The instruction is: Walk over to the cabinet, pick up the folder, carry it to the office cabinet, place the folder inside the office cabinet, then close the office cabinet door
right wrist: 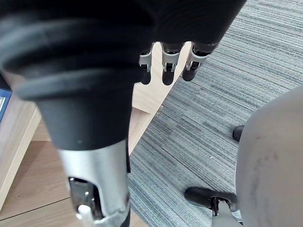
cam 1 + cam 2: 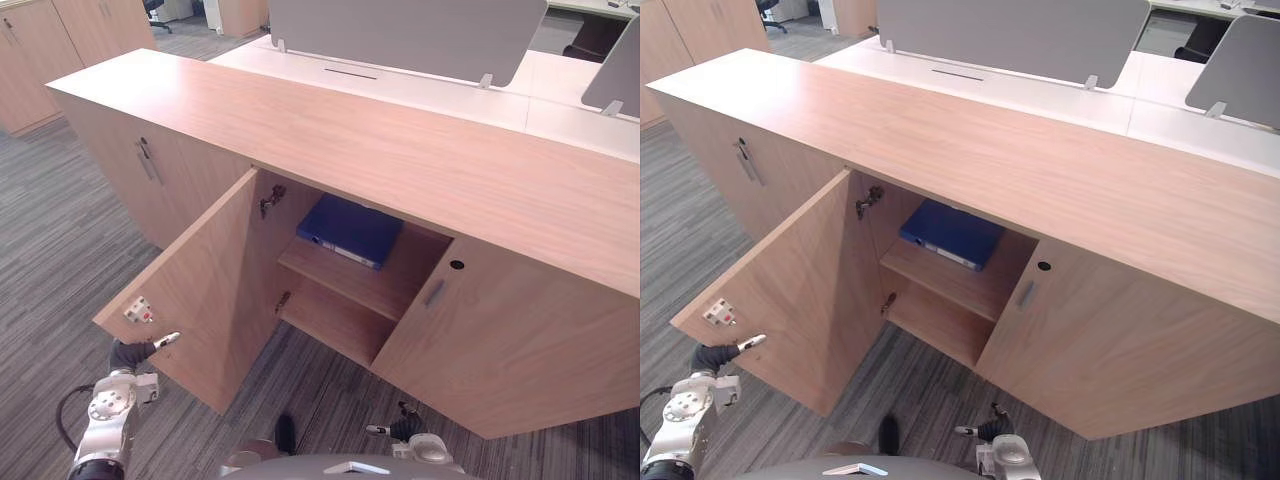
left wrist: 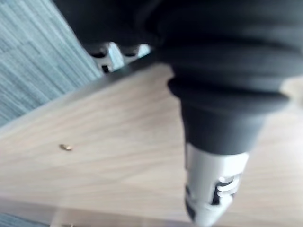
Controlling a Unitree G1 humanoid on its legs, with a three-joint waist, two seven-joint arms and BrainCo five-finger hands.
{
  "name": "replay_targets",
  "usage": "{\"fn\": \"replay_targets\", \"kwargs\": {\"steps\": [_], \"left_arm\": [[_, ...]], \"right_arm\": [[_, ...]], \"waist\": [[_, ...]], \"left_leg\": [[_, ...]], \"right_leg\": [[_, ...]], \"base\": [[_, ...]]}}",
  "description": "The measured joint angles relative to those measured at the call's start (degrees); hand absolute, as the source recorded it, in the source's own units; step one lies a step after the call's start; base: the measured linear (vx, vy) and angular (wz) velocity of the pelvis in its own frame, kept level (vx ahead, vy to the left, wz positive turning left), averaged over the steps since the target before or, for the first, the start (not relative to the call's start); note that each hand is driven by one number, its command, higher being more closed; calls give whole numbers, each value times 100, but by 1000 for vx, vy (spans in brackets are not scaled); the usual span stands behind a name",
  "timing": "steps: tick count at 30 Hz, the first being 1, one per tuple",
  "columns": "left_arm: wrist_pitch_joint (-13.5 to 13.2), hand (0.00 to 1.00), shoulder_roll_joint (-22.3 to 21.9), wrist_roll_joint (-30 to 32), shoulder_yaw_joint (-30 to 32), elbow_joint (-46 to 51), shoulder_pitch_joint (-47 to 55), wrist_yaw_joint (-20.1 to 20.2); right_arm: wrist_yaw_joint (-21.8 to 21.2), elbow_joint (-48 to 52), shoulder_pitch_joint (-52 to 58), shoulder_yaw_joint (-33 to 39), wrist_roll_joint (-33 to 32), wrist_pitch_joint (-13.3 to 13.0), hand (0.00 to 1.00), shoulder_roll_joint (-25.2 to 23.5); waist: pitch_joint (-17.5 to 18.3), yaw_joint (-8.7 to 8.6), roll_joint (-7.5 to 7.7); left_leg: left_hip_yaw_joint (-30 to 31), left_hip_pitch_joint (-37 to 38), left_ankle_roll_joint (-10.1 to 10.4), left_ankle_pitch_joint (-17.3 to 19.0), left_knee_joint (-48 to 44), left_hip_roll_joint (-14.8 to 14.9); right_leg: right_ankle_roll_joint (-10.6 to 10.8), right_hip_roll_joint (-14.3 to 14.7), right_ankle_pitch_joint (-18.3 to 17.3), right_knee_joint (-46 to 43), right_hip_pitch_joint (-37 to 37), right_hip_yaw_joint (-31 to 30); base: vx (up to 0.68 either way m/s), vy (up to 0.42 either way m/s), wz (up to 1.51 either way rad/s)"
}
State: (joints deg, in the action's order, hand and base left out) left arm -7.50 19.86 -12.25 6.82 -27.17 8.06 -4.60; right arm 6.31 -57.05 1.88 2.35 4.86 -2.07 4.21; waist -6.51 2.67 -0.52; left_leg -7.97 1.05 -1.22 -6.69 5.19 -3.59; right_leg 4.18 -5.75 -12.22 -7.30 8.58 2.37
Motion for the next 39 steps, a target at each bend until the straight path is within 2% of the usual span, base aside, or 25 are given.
{"fn": "replay_targets", "kwargs": {"steps": [5,6,7,8,9,11,12,13,14,15,16,17,18,19,20,23,26,29,30,34,39], "left_arm": [[-102,0,-391,-62,-287,199,237,35],[-139,0,-470,-72,-366,199,285,100],[-168,0,-640,-120,-405,206,381,131],[-179,0,-745,-126,-468,218,500,132],[-165,0,-771,-150,-566,222,534,139],[-162,0,-758,-230,-770,283,536,185],[-152,0,-721,-248,-820,331,542,243],[-154,0,-703,-285,-856,377,552,251],[-160,0,-757,-299,-904,431,629,253],[-161,0,-755,-329,-1043,437,651,311],[-155,0,-755,-332,-1118,439,655,338],[-149,0,-782,-334,-1284,456,674,350],[-150,0,-604,-311,-1507,638,657,354],[-156,0,-612,-261,-1659,704,655,367],[-135,0,-764,-204,-1755,767,680,384],[-119,0,-881,-134,-2015,819,618,661],[-120,0,-924,-80,-2284,847,349,794],[-120,0,-985,33,-2387,846,24,777],[-120,0,-981,150,-2403,840,-112,751],[-118,0,-1113,458,-2527,597,-704,593],[-110,0,-1115,807,-2497,477,-1036,295]], "right_arm": [[1,30,13,0,3,0,0,46],[1,45,80,-7,4,-5,0,1],[2,70,125,-4,2,-12,0,3],[-2,178,162,-30,3,-11,0,82],[5,248,203,-22,-25,-18,0,90],[4,279,210,1,-17,-23,0,105],[3,263,240,-14,-15,-25,0,-17],[6,268,240,-6,-17,-45,0,-114],[-9,309,268,-4,0,-34,0,-57],[-5,377,327,-23,-28,-33,0,-20],[5,450,326,6,-37,-38,0,-20],[3,474,362,10,-41,-45,0,-32],[5,450,399,-4,-34,-62,0,-265],[-6,473,436,14,-68,-88,0,-226],[-3,545,416,52,-44,-72,0,-66],[0,656,476,93,-100,-78,0,-35],[1,652,468,119,-101,-82,0,-48],[2,648,475,119,-99,-84,0,-58],[2,644,483,118,-92,-81,0,-72],[4,717,430,252,-105,-153,0,-33],[15,649,398,247,-101,-146,0,-37]], "waist": [[84,-99,-106],[135,-139,4],[182,-108,-27],[219,-91,-132],[246,-139,-185],[259,-201,-206],[283,-313,33],[321,-288,119],[335,-262,40],[343,-286,56],[344,-322,-20],[492,-441,59],[519,-552,461],[466,-531,249],[455,-507,152],[525,-664,68],[524,-783,44],[531,-802,79],[554,-827,126],[494,-994,-41],[480,-1032,-14]], "left_leg": [[-20,-77,9,9,-2,-40],[-60,-181,-10,71,-61,-95],[-202,-245,-405,-66,-435,-111],[-187,-59,-378,121,-185,-86],[-308,4,-319,79,-6,-104],[-357,-48,-296,91,-5,-138],[-439,-175,-243,220,-160,-263],[-447,-470,-884,601,-1326,-211],[-408,-449,-570,1038,-1406,-29],[-742,-399,-417,1109,-1238,-14],[-839,-370,-394,1094,-1072,-3],[-903,-362,-205,1111,-719,-1],[-963,-619,-538,1177,-1799,-181],[-831,-700,-641,1390,-2372,81],[-845,-654,-327,1966,-2347,234],[-1194,-462,-195,1882,-1622,310],[-1280,-406,13,1639,-1077,289],[-1280,-412,-38,1236,-911,176],[-1267,-420,-114,1102,-850,51],[-1173,-102,-208,574,-10,-71],[-1077,1,-262,540,-9,-57]], "right_leg": [[-46,-24,26,8,-107,-79],[-137,-122,74,42,-255,-173],[-191,-206,134,29,-335,-229],[-204,-166,170,54,-377,-330],[-167,-174,188,74,-389,-376],[-180,-183,178,57,-464,-448],[-238,-416,143,73,-606,-572],[-86,-523,213,-35,-791,-628],[-123,-380,235,-25,-843,-707],[-78,-409,322,70,-845,-902],[-46,-371,351,60,-910,-943],[-94,-207,441,-1,-1108,-930],[-131,-494,400,0,-1342,-1070],[12,-299,478,-121,-1452,-1099],[85,-142,611,-94,-1469,-1289],[102,95,1028,181,-1493,-1248],[-21,355,1177,457,-1377,-1212],[-96,360,1332,656,-1090,-1151],[-13,269,1247,683,-1008,-1099],[37,300,1131,583,-1086,-990],[24,315,1056,543,-960,-804]], "base": [[-64,34,-6],[-21,107,-23],[71,121,-48],[98,95,-54],[29,104,-31],[-71,132,-5],[-1,137,-25],[39,131,-49],[27,80,-78],[-34,69,-60],[-118,107,-39],[-96,162,-18],[-71,139,-23],[-31,89,-61],[-62,50,-81],[-104,110,-63],[-19,45,-35],[14,-30,-42],[44,-58,-38],[46,-47,3],[83,-59,16]]}}
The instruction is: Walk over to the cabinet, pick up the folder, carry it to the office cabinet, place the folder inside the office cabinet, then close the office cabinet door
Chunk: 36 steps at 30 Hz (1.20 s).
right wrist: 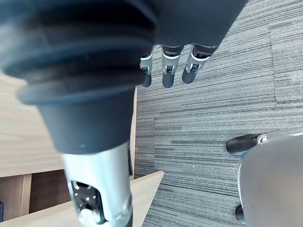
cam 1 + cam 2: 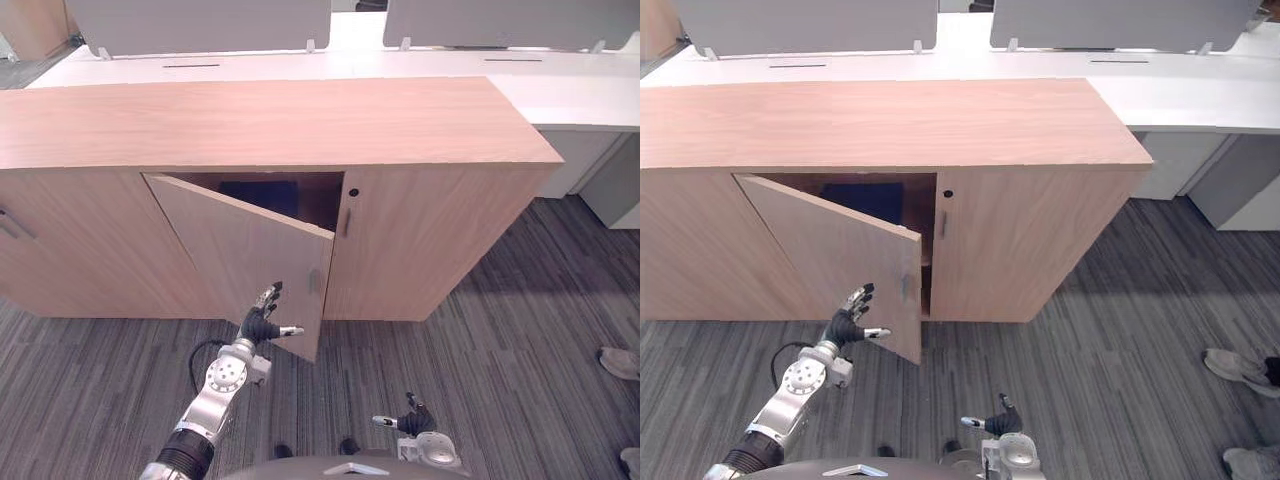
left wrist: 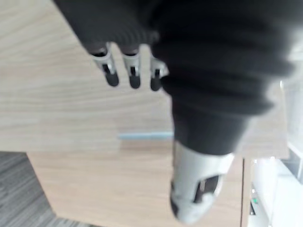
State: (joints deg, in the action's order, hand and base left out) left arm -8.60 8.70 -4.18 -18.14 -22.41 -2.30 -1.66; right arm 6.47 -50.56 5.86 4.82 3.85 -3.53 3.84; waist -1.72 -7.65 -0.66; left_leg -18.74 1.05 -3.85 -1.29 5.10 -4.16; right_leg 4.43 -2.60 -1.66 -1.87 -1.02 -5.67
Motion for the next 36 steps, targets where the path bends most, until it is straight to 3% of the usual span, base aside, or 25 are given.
{"fn": "replay_targets", "kwargs": {"steps": [10,19,28,36], "left_arm": [[136,0,43,243,221,-438,-669,-531],[178,0,239,258,260,-971,-1439,-585],[210,0,396,253,266,-1569,-2106,-691],[280,0,409,209,220,-1759,-2646,-811]], "right_arm": [[26,-215,-172,5,-12,0,0,-26],[23,-217,-222,56,-13,-1,0,-41],[5,-428,-423,45,-11,0,0,-42],[7,-440,-581,89,-23,-3,0,4]], "waist": [[-110,-68,63],[-217,-104,68],[-249,-291,47],[-460,-457,-71]], "left_leg": [[32,141,28,23,3,16],[100,105,66,47,2,67],[19,109,92,69,-1,106],[-6,154,97,66,1,126]], "right_leg": [[-102,51,-61,67,174,54],[-186,64,-104,118,185,163],[-161,100,-85,148,212,183],[-175,110,-94,100,222,185]], "base": [[13,-62,1],[-15,-60,5],[42,-50,-3],[-39,-38,-2]]}}
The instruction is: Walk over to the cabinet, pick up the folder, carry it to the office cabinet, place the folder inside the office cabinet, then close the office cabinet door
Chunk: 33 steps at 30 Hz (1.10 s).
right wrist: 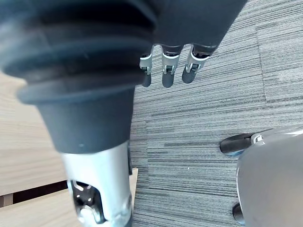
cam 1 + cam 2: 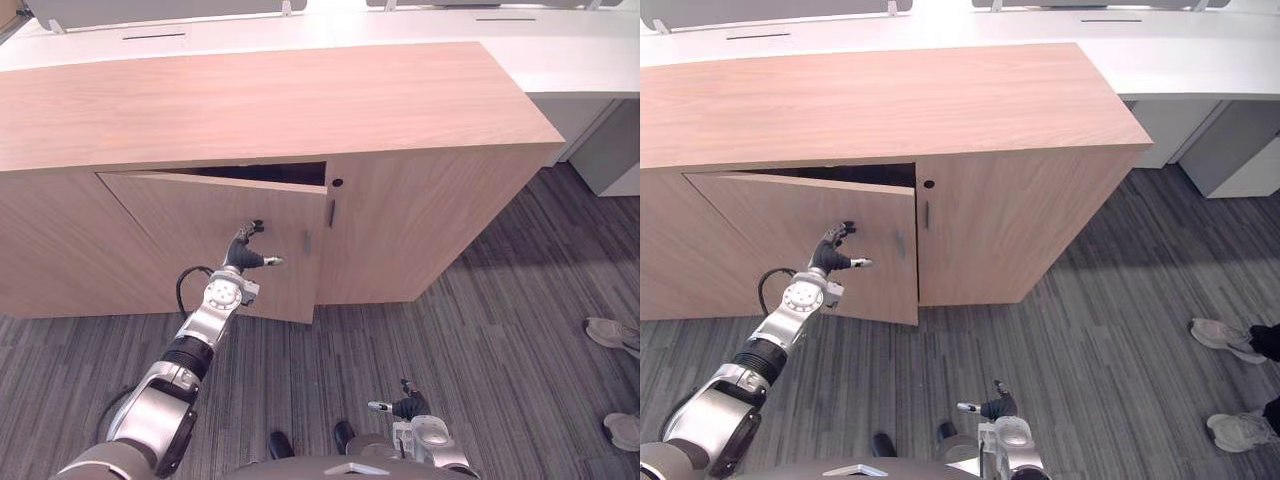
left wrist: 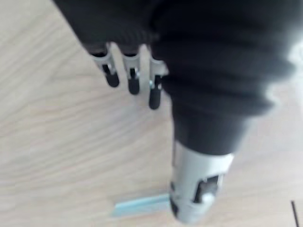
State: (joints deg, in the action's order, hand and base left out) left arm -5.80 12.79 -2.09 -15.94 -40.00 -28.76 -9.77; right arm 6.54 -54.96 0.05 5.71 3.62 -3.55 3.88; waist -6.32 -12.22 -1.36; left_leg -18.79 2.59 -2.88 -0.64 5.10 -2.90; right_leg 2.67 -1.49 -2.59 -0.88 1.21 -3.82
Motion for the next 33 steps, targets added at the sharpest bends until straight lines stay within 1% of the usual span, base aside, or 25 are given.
{"fn": "replay_targets", "kwargs": {"steps": [1,5,7,10,13,15,16,18,21,22,23,25,26,28,29,32,33], "left_arm": [[0,0,-1,-6,0,2,0,0],[0,0,-2,-11,2,65,29,2],[-2,0,-2,-29,3,275,163,5],[-36,0,-5,-195,3,845,649,31],[-59,0,-12,-295,10,1252,1304,175],[-63,0,-40,-402,63,1397,1750,305],[-71,0,-63,-444,151,1477,2100,371],[-75,0,-72,-497,314,1481,2497,431],[-75,0,-118,-523,669,1453,3024,523],[-73,0,-145,-522,825,1382,3206,532],[-72,0,-167,-522,926,1312,3279,540],[-44,0,-221,-506,1361,724,3444,564],[-38,0,-223,-505,1394,662,3457,565],[33,0,-227,-446,1658,-121,3556,557],[43,0,-234,-418,1708,-278,3569,559],[101,0,-275,-141,1979,-1096,3693,541],[120,0,-276,-93,2035,-1227,3711,538]], "right_arm": [[3,0,-7,10,-60,0,0,1],[6,-5,-4,26,-117,2,0,9],[7,-8,4,70,-116,3,0,6],[11,-26,20,173,-116,16,0,12],[15,-53,24,181,-116,47,0,20],[15,-76,27,178,-116,128,0,57],[15,-126,26,177,-116,136,0,89],[18,-147,26,178,-116,151,0,129],[20,-225,36,202,-114,165,0,138],[20,-219,65,250,-116,166,0,138],[20,-217,78,254,-116,165,0,137],[19,-218,99,281,-118,188,0,123],[19,-218,99,281,-118,200,0,119],[23,-222,142,290,-159,244,0,111],[25,-225,141,292,-166,249,0,113],[25,-260,109,294,-178,253,0,109],[25,-276,72,294,-182,253,0,110]], "waist": [[-11,-34,-5],[-27,-37,5],[-28,-22,6],[-35,19,14],[-44,108,28],[-49,223,38],[-48,312,40],[-50,361,47],[-55,503,80],[-52,566,94],[-46,589,103],[1,616,155],[5,618,161],[54,714,213],[62,733,220],[89,779,252],[90,811,254]], "left_leg": [[-12,9,1,1,0,0],[-17,29,0,2,0,1],[-14,42,3,6,0,0],[-5,55,9,11,0,1],[-7,75,10,11,-1,18],[8,79,10,10,-7,35],[50,80,10,10,-39,41],[158,76,13,4,-42,33],[177,76,14,0,-41,26],[186,74,7,-4,-42,16],[197,72,4,-6,-41,8],[261,45,-19,-22,-41,-39],[264,43,-20,-22,-41,-43],[266,42,-33,-31,-42,-91],[266,42,-35,-32,-42,-102],[189,44,-36,-32,-41,-155],[138,44,-36,-32,-41,-158]], "right_leg": [[-4,-1,-3,-3,-1,-6],[-5,-5,-4,5,10,-4],[-4,-8,-4,18,47,-1],[-4,-8,-4,46,84,10],[-4,6,-4,53,105,9],[-4,25,-3,52,109,5],[-8,38,2,50,105,-5],[-14,49,6,51,99,1],[-17,54,18,55,95,-9],[-13,52,25,65,95,-19],[-10,47,28,72,96,-20],[26,33,60,132,105,-11],[28,33,65,138,105,-12],[66,-11,96,180,107,-38],[76,-21,102,191,106,-43],[131,-73,156,201,87,-131],[134,-75,174,200,66,-188]], "base": [[-54,-32,-4],[-44,-35,-1],[1,-19,1],[4,-45,2],[-8,-55,0],[-16,-51,-1],[-14,-51,1],[-26,-46,9],[-41,-33,3],[-41,-28,2],[-44,-16,4],[-47,-13,7],[-42,-7,1],[-40,10,-4],[-42,24,-2],[-51,27,-10],[-56,27,-29]]}}
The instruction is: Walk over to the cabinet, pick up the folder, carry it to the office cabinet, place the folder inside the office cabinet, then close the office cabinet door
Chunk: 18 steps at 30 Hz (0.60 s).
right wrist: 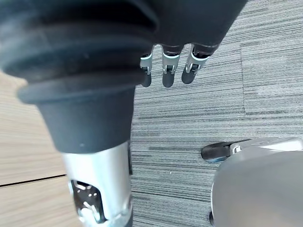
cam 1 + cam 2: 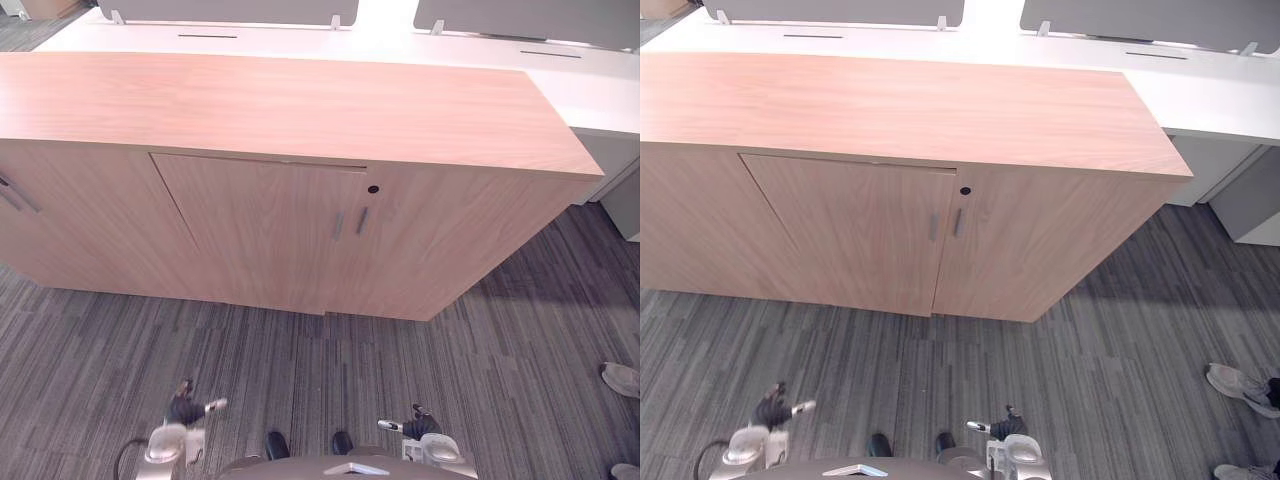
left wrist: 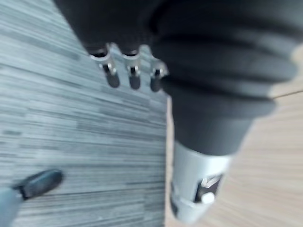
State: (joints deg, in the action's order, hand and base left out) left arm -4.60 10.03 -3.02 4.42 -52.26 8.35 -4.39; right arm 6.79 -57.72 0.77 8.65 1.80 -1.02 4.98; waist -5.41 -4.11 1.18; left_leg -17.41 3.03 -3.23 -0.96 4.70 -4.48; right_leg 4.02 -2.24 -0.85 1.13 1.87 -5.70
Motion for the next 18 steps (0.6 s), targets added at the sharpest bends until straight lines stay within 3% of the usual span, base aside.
{"fn": "replay_targets", "kwargs": {"steps": [8,9,10,11,13,14,15,18], "left_arm": [[81,0,-135,252,251,-634,149,-19],[100,0,-216,329,278,-713,166,-18],[105,0,-312,328,279,-717,161,-17],[106,0,-356,328,278,-716,155,-16],[107,0,-395,328,294,-692,148,-14],[107,0,-377,328,295,-680,152,-11],[105,0,-360,328,290,-667,137,-14],[106,0,-402,330,287,-664,141,-14]], "right_arm": [[-2,-129,-242,-18,-34,-2,0,2],[-2,-130,-247,-69,-33,-1,0,4],[-2,-145,-243,-76,-32,-1,0,1],[-2,-166,-244,-76,-31,-1,0,-1],[-4,-178,-251,-57,-31,0,0,-23],[-4,-179,-228,-56,-33,-2,0,-33],[-2,-185,-193,-32,-32,-2,0,-25],[-3,-188,-146,88,-33,0,0,-20]], "waist": [[-38,117,-39],[-72,124,-77],[-124,100,-149],[-147,100,-192],[-161,124,-183],[-153,133,-145],[-135,160,-89],[-101,183,-140]], "left_leg": [[-552,-19,74,85,34,-26],[-639,-16,81,117,33,-19],[-660,-13,122,145,34,18],[-658,-17,112,151,36,46],[-644,-26,72,179,36,57],[-614,-21,78,194,36,11],[-575,-12,104,221,37,-44],[-401,-31,121,216,37,-35]], "right_leg": [[21,-7,137,-179,-337,-503],[-103,-34,44,-252,-418,-374],[-313,-152,-88,-269,-419,181],[-365,-213,-109,-345,-426,495],[-343,-334,-104,-770,-580,1144],[-324,-327,-104,-758,-558,1135],[-81,-353,-60,-653,-521,1095],[-22,-313,6,-298,-381,1102]], "base": [[-116,3,-37],[-113,5,-48],[-129,11,-44],[-64,26,-40],[-41,19,-34],[-16,-16,-19],[21,-39,-11],[55,-24,-12]]}}
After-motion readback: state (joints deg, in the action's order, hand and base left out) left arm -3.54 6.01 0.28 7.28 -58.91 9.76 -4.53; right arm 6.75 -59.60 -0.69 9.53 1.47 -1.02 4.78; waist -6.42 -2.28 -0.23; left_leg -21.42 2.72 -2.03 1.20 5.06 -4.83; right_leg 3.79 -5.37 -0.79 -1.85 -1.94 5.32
